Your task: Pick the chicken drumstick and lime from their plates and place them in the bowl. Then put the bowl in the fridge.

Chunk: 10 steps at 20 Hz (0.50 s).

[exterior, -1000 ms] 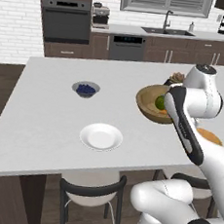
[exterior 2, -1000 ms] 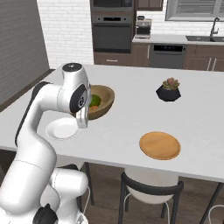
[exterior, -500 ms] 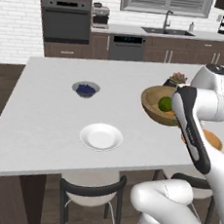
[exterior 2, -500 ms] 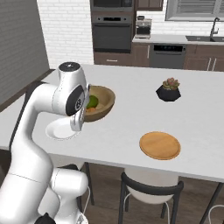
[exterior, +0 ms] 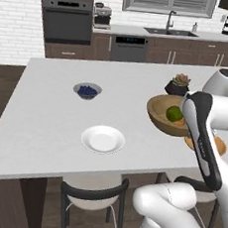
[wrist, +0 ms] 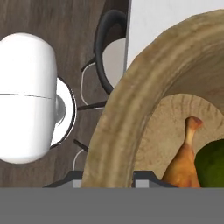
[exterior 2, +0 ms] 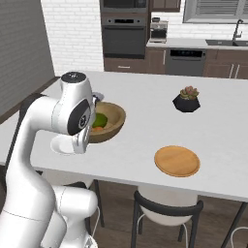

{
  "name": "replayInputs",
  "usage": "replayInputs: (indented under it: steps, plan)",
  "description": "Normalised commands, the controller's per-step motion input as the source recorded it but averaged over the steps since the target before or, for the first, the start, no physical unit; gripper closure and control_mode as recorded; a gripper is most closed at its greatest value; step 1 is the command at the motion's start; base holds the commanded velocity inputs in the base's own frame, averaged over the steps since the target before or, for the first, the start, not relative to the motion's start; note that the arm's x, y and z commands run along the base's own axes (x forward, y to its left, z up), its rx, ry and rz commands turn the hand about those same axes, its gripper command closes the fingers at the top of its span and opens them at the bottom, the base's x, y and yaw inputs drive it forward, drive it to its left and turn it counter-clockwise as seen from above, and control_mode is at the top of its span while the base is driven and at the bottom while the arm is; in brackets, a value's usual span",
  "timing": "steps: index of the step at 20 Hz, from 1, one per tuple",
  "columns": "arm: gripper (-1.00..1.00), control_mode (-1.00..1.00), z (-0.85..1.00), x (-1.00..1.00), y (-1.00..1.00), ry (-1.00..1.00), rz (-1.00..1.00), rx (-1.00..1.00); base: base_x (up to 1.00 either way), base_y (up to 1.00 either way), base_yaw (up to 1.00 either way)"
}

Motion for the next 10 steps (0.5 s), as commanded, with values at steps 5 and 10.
replayInputs:
  steps: [5,10]
  plan:
    - [1.0,-1.0,0.0,0.0,0.0,0.0,0.0,0.0,0.0,0.0,0.0]
    - [1.0,1.0,0.0,0.0,0.0,0.0,0.0,0.0,-0.66,-0.47,-0.09]
